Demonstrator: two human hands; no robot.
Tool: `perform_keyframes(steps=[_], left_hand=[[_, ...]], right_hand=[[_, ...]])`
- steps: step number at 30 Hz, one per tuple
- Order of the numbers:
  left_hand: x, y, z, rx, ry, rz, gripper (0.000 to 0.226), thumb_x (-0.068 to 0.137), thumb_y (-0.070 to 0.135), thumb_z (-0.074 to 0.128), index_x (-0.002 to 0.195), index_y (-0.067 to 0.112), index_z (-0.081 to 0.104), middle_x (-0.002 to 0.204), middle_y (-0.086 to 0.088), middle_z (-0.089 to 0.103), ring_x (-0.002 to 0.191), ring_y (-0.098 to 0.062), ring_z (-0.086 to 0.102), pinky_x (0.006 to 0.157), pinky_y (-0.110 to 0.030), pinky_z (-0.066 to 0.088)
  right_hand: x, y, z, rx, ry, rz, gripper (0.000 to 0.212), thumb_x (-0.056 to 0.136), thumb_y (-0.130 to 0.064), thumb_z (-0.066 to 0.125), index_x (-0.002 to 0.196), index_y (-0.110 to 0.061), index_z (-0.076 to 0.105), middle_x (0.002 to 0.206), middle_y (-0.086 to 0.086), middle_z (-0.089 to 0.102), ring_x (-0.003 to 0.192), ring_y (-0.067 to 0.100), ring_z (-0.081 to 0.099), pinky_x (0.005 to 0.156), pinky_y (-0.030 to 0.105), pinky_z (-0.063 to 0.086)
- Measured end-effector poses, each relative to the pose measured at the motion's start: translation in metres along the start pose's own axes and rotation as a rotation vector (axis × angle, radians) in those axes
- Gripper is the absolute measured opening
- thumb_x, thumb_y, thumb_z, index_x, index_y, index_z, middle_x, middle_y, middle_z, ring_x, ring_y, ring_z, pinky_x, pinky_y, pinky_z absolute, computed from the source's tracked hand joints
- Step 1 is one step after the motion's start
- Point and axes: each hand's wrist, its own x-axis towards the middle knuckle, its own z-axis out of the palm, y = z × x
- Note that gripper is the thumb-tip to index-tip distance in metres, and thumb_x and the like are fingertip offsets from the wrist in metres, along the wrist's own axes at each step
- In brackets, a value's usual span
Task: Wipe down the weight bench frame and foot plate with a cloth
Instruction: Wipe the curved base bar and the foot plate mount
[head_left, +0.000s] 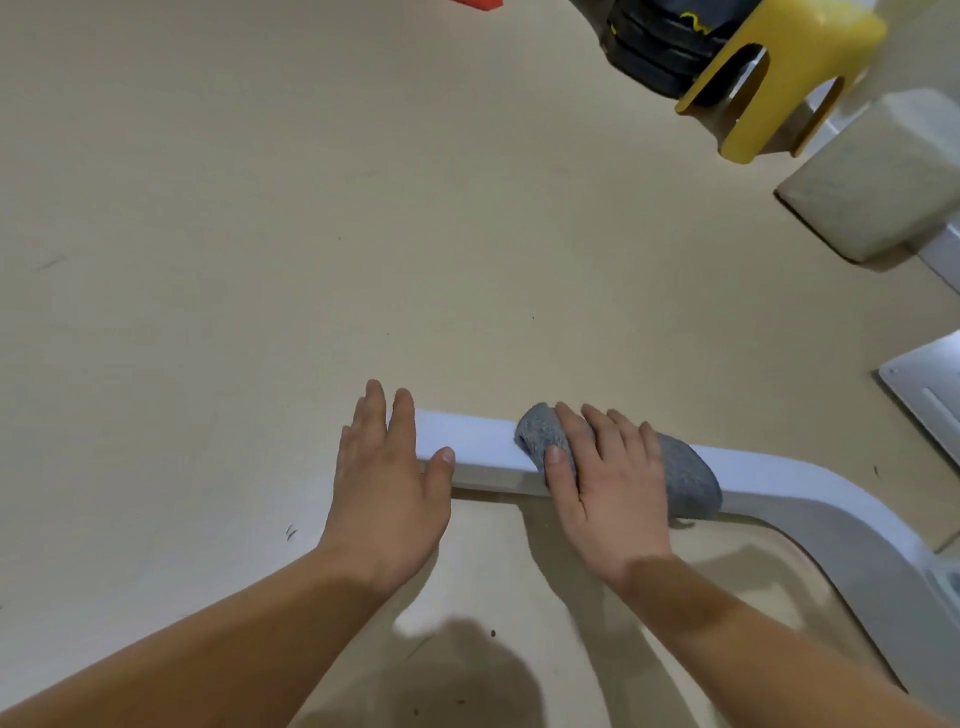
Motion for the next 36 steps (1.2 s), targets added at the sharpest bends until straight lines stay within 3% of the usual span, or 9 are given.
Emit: perform_keyframes(steps=[6, 12, 15, 19, 22, 26, 28, 31, 36], left_hand=[[-0.016, -0.025, -0.015, -0.111, 0.068, -0.214, 0.065, 0.110, 0.034, 0.036, 0.165, 0.018, 0.005, 0.173, 0.000, -0.008, 0.159, -0.019, -0.004, 0.129, -0.036, 0.007], [-0.025, -0.033, -0.014, -0.194, 0.143, -0.332, 0.054, 0.109, 0.033, 0.038, 0.159, 0.013, 0.030, 0.165, -0.006, 0.028, 0.152, -0.025, 0.024, 0.120, -0.035, 0.024], [-0.028, -0.024, -0.011, -0.281, 0.144, -0.454, 0.036, 0.108, 0.040, 0.039, 0.115, 0.015, 0.062, 0.123, -0.007, 0.064, 0.111, -0.025, 0.058, 0.095, -0.038, 0.046], [-0.032, -0.008, 0.003, -0.562, 0.130, -0.572, 0.048, 0.096, 0.058, 0.043, 0.075, 0.017, 0.055, 0.085, -0.012, 0.071, 0.085, -0.035, 0.070, 0.084, -0.049, 0.058], [-0.020, 0.000, 0.027, -0.836, 0.092, -0.645, 0.071, 0.069, 0.077, 0.039, 0.098, 0.019, 0.067, 0.101, -0.014, 0.075, 0.102, -0.040, 0.070, 0.094, -0.055, 0.057], [-0.001, 0.029, 0.040, -1.254, 0.041, -0.802, 0.059, 0.098, 0.063, 0.045, 0.141, 0.023, 0.047, 0.126, 0.002, 0.066, 0.107, -0.018, 0.067, 0.092, -0.035, 0.053], [0.010, 0.042, 0.050, -1.263, 0.088, -0.886, 0.068, 0.099, 0.065, 0.043, 0.151, 0.021, 0.036, 0.128, 0.006, 0.057, 0.105, -0.017, 0.062, 0.085, -0.033, 0.049], [0.020, 0.062, 0.065, -1.247, 0.212, -0.965, 0.108, 0.075, 0.090, 0.036, 0.162, 0.033, 0.004, 0.153, 0.003, 0.042, 0.127, -0.030, 0.055, 0.096, -0.047, 0.052], [0.029, 0.086, 0.097, -1.154, 0.276, -0.939, 0.116, 0.078, 0.091, 0.034, 0.163, 0.024, -0.007, 0.167, 0.003, 0.019, 0.146, -0.033, 0.036, 0.116, -0.057, 0.036]], right_hand=[[-0.027, -0.100, 0.007, 0.187, -0.130, -0.295, 0.061, 0.107, -0.049, 0.015, 0.163, -0.027, 0.019, 0.172, -0.002, 0.008, 0.158, 0.024, -0.005, 0.124, 0.055, 0.000], [0.001, -0.084, -0.001, 0.206, -0.067, -0.315, 0.048, 0.107, -0.039, 0.035, 0.153, -0.029, 0.045, 0.165, -0.001, 0.034, 0.153, 0.024, 0.029, 0.125, 0.047, 0.020], [0.006, -0.079, 0.003, 0.123, -0.113, -0.248, 0.049, 0.107, -0.046, 0.027, 0.153, -0.039, 0.041, 0.164, -0.002, 0.035, 0.153, 0.029, 0.028, 0.125, 0.050, 0.016], [-0.002, -0.093, 0.008, 0.147, -0.134, -0.275, 0.053, 0.107, -0.041, 0.024, 0.159, -0.031, 0.032, 0.168, -0.001, 0.026, 0.156, 0.026, 0.017, 0.126, 0.050, 0.010], [-0.003, -0.088, -0.001, 0.321, -0.188, -0.329, 0.055, 0.105, -0.037, 0.024, 0.160, -0.029, 0.030, 0.169, -0.009, 0.018, 0.157, 0.011, 0.006, 0.128, 0.040, 0.001], [-0.005, -0.056, -0.025, 0.527, -0.163, -0.223, 0.051, 0.103, -0.034, 0.033, 0.151, -0.025, 0.049, 0.165, -0.004, 0.031, 0.155, 0.006, 0.016, 0.128, 0.029, 0.005], [-0.005, -0.037, -0.038, 0.471, -0.140, -0.100, 0.054, 0.103, -0.044, 0.030, 0.151, -0.028, 0.049, 0.166, -0.003, 0.029, 0.157, 0.012, 0.014, 0.128, 0.036, 0.005], [0.002, -0.007, -0.046, 0.274, -0.254, 0.049, 0.075, 0.094, -0.065, -0.003, 0.156, -0.044, 0.033, 0.171, -0.008, 0.012, 0.158, 0.013, -0.004, 0.127, 0.042, -0.008], [0.002, 0.021, -0.033, 0.214, -0.351, 0.111, 0.078, 0.086, -0.071, -0.018, 0.156, -0.057, 0.014, 0.171, -0.015, 0.004, 0.157, 0.012, -0.011, 0.126, 0.046, -0.010]])
